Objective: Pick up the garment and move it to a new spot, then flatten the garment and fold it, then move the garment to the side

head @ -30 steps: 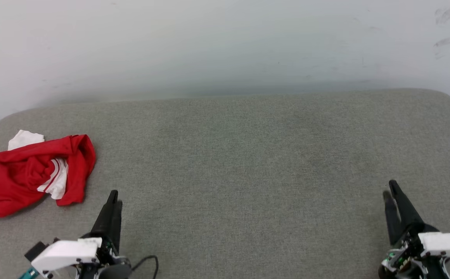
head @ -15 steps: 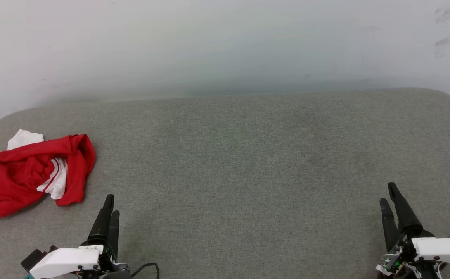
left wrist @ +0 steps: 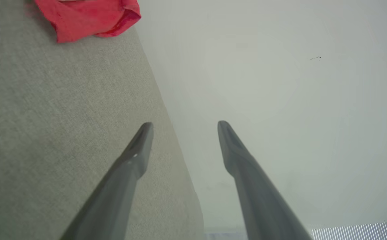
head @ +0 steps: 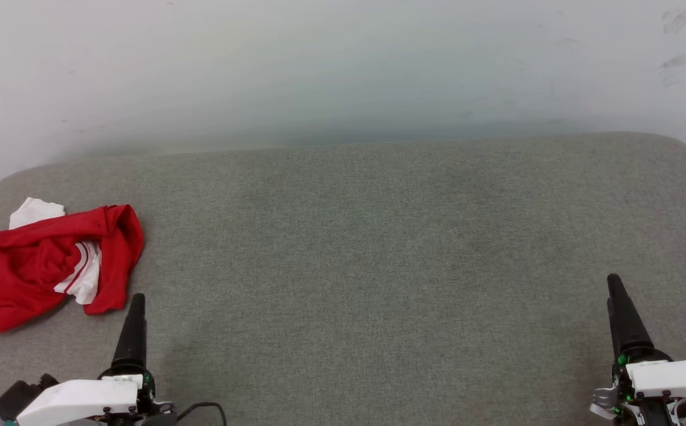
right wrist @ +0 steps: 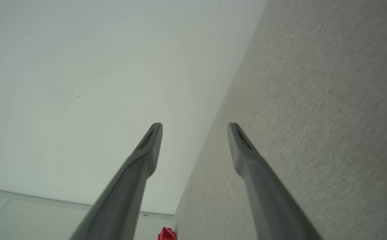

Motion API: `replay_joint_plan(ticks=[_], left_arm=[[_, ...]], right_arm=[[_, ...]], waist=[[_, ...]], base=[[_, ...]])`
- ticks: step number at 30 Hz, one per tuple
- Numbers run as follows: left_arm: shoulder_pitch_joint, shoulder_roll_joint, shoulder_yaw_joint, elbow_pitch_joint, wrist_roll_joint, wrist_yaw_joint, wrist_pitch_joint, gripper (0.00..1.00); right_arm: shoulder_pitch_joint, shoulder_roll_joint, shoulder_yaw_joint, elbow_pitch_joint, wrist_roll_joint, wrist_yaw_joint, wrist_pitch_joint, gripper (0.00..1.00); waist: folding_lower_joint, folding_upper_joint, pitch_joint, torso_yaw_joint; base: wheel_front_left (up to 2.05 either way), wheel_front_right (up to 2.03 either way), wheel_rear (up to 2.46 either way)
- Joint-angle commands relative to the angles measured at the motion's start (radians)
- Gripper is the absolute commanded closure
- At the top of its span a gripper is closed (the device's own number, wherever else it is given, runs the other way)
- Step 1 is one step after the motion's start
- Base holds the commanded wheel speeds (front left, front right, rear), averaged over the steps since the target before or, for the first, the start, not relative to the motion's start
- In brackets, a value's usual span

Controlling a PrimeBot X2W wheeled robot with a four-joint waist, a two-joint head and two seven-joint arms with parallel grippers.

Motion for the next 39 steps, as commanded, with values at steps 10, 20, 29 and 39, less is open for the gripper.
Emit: replay_joint_plan(ticks=[10,20,29,39], left_arm=[[0.010,0.003,-0.009,-0.142,0.341,0.090,-0.045,0.00],[0.030,0.003,-0.092,-0.282,0.583,0.196,-0.079,0.00],[0.043,0.007,-0.180,-0.323,0.775,0.219,-0.107,0.00],[0.057,0.047,-0.279,-0.303,0.894,0.277,-0.132,0.00]], right_arm=[[-0.026,-0.002,0.015,-0.124,-0.329,0.000,-0.045,0.00],[-0.020,-0.002,0.078,-0.198,-0.612,0.000,-0.079,0.00],[-0.005,-0.002,0.105,-0.214,-0.805,0.000,-0.107,0.00],[0.009,-0.002,0.116,-0.190,-0.941,0.000,-0.132,0.00]], waist=[[-0.0001,0.0000,0.003,-0.003],[-0.0001,0.0000,0.005,-0.009],[-0.0001,0.0000,0.007,-0.009],[-0.0001,0.0000,0.009,-0.009]], base=[[0.00,0.00,0.00],[0.00,0.00,0.00],[0.00,0.00,0.00],[0.00,0.00,0.00]])
